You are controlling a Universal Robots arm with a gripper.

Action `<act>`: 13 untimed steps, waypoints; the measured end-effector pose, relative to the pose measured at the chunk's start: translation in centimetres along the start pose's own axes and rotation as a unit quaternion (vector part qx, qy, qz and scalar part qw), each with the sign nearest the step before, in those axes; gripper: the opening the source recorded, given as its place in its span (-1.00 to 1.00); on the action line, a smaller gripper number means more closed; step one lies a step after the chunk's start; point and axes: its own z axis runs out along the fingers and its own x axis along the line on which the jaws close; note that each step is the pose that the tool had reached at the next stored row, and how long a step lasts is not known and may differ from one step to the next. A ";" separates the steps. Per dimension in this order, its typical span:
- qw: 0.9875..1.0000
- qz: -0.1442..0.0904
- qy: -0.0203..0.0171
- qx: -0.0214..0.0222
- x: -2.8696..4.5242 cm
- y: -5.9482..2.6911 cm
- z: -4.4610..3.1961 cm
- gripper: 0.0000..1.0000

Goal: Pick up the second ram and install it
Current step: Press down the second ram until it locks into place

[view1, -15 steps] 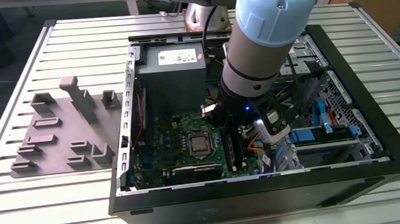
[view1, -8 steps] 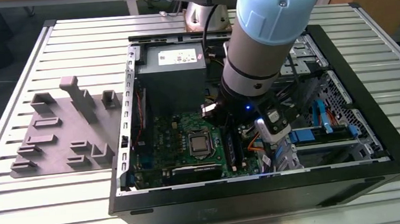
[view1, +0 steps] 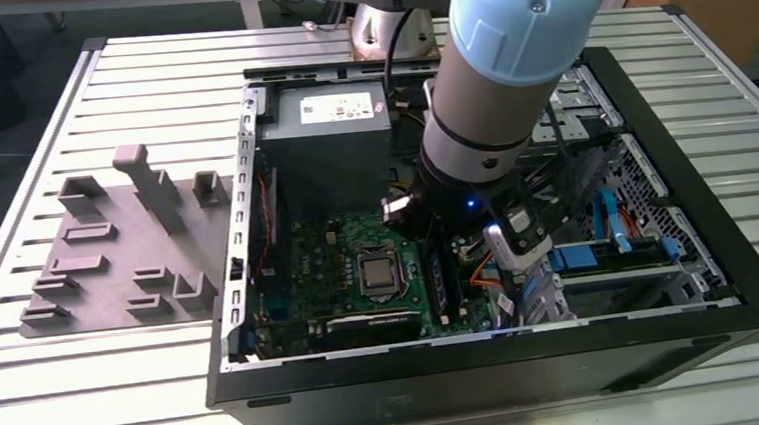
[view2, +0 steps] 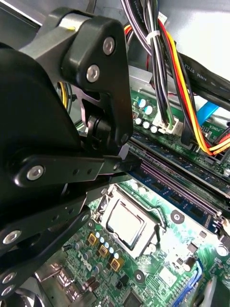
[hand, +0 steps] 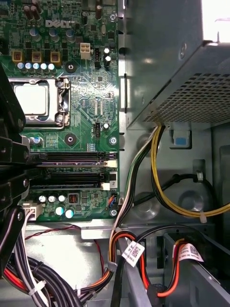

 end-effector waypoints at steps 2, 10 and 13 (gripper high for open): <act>1.000 -0.002 0.001 0.000 0.00 -0.02 0.05 -0.72; 1.000 -0.002 0.002 0.000 0.01 -0.03 -0.06 -0.72; 1.000 -0.002 0.002 0.000 0.01 -0.01 -0.21 -0.72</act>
